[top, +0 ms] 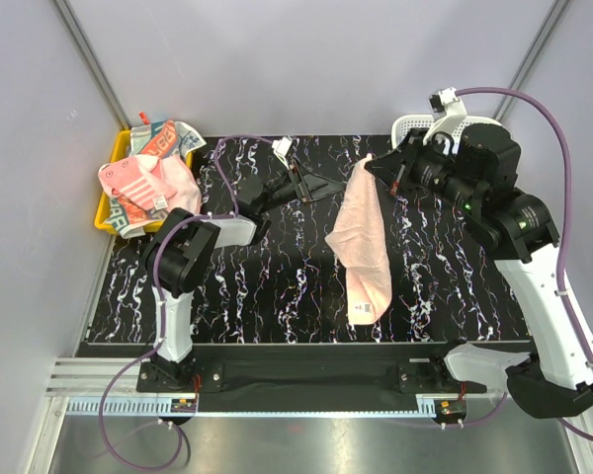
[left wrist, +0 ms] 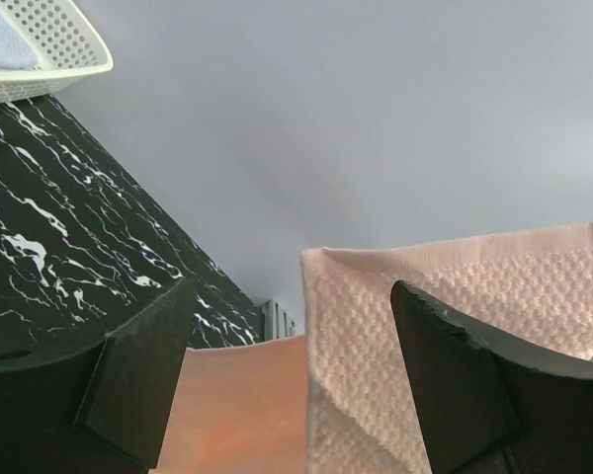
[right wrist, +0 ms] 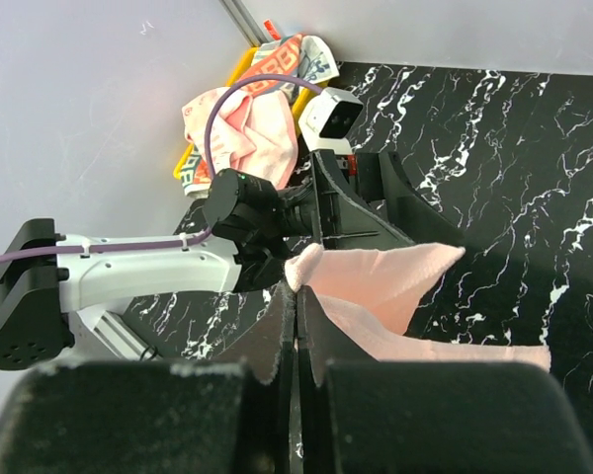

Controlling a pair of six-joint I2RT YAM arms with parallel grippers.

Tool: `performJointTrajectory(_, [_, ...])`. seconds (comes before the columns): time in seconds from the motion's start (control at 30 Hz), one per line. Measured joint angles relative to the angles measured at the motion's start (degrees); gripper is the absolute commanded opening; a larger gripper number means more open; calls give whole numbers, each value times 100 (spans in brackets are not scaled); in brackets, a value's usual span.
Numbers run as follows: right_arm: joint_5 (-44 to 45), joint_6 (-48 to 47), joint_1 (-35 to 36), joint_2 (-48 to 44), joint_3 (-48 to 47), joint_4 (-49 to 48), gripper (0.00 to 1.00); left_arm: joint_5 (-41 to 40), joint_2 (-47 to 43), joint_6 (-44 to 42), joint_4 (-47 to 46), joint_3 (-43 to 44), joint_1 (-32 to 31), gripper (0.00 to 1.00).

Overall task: Fold and stack the towels
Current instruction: Flatten out the crumpled towel

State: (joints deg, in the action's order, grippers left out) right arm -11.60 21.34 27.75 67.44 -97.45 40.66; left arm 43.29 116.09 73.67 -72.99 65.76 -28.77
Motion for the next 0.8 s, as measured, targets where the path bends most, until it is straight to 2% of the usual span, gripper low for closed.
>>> performJointTrajectory(0.57, [901, -323, 0, 369, -59, 264, 0, 431, -221, 540, -33, 59, -74, 84])
performJointTrajectory(0.7, [951, -361, 0, 428, -136, 326, 0, 490, -387, 42, -2, -98, -129, 82])
performJointTrajectory(0.8, [1078, -385, 0, 638, -310, 354, 0, 297, -887, -737, 407, -481, -140, 82])
